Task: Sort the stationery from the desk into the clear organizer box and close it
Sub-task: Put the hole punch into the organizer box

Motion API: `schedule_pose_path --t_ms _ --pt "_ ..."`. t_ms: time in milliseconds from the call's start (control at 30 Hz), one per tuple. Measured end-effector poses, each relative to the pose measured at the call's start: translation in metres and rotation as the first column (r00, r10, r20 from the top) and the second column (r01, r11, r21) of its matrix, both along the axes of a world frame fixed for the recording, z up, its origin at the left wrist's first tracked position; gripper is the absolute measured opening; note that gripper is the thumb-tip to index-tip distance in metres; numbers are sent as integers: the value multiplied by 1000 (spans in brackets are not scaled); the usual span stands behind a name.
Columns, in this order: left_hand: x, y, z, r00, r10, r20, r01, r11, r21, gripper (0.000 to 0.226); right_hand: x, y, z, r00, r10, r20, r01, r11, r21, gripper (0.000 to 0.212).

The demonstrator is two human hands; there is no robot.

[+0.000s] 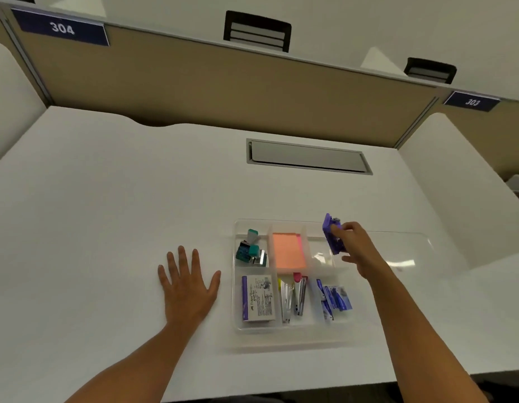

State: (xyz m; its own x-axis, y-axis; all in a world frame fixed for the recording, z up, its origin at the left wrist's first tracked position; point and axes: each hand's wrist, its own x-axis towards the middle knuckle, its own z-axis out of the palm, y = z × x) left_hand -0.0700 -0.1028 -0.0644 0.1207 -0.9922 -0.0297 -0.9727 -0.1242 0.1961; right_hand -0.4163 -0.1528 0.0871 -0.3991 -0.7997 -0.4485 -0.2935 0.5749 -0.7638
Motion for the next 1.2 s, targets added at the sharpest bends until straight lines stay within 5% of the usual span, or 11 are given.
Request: schedule_pose_path --t_ms 200,367,533,800,900,1200 --pt "0 -1 0 1000 8 15 -8 1000 15 84 4 6 -26 949 28 -313 -27 1000 9 39" --pt "0 0 0 1000 6 19 -6 1000 13 84 14 3 -36 732 169 -660 -66 982 178 55" --pt "0 -1 -1 1000 2 5 -2 1000 7 84 19 2 -43 594 333 -733 -116 936 331 37" --pt "1 -1 -3 1000 3 8 -3 1000 0 85 23 -3 -50 632 311 -710 -121 945 305 60" --pt "1 -1 -4 1000 2 14 -2 1000 -3 85 23 -2 -52 614 351 -706 -157 932 327 52" --pt "1 -1 -2 1000 10 3 -10 1000 19 86 -4 26 -43 736 -28 -677 -39 996 -82 34"
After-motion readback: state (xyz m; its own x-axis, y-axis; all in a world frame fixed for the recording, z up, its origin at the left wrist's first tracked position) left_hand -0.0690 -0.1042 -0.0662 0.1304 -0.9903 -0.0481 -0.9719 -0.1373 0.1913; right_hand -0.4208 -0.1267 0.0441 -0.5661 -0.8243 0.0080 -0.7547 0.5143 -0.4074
